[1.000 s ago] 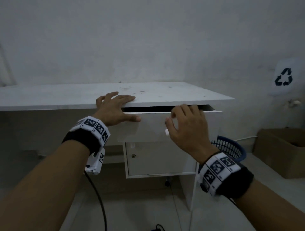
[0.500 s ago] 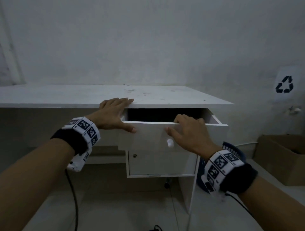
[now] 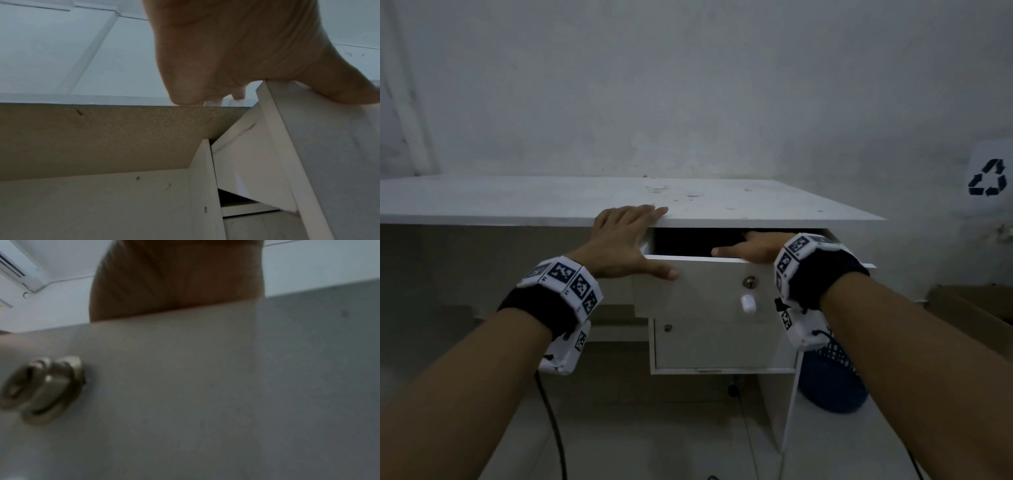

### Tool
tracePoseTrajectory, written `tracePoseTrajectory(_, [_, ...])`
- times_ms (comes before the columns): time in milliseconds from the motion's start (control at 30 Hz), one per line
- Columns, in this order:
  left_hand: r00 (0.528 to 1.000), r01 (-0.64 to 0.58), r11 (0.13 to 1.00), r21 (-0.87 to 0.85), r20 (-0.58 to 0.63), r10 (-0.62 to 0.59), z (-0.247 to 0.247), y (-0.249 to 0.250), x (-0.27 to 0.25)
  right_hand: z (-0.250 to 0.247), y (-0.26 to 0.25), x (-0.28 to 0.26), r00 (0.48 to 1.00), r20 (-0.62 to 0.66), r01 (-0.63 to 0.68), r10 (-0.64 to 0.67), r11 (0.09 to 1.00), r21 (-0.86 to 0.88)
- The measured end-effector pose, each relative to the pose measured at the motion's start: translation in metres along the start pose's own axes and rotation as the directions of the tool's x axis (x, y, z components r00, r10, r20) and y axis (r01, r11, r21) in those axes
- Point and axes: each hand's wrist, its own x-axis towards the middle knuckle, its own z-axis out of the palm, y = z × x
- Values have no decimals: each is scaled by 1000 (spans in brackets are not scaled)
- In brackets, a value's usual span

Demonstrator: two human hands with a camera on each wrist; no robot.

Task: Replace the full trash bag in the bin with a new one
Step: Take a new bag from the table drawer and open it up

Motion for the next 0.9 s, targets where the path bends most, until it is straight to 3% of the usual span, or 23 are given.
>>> tracePoseTrajectory(100, [1000,12,1000,-4,3,-12,-1,3,-2,0,6,-2,997,-30,67,-65,997,42])
tracePoseTrajectory(167, [1000,14,1000,-4,3,-14,-1,3,-2,1,11,-7,989,-56,133,-139,987,-95])
tracePoseTrajectory(267, [1000,26,1000,-7,4,-26,-1,1,-1,5,10,-11,979,-147,104,-145,961,-255])
tracePoseTrajectory(333, [1000,30,999,-16,6,-30,-1,1,-1,3,6,-7,986,-157,35,-62,985,-168])
tracePoseTrajectory(400, [999,31,999,-20,11,-31,-1,1,0,-6,3,-9,996,-91,9,-15,997,-75])
tracePoseTrajectory(500, [999,44,999,-23,19,-43,-2,2,-1,-17,1,-34,997,0,78,-78,993,-90])
tracePoseTrajectory(600, [998,53,999,-13,25,-53,-4,5,-1,-16,6,-52,988,-91,110,-122,986,-126])
tracePoseTrajectory(667, [998,63,998,-7,27,-62,-5,6,-2,-7,10,-56,938,-279,189,-208,977,-95])
tracePoseTrajectory(733, [997,68,998,-6,34,-68,-5,6,-2,4,13,-60,836,-502,268,-221,963,24])
tracePoseTrajectory(900, [997,70,997,11,34,-70,-4,5,-1,19,15,-64,585,-795,526,-160,821,222])
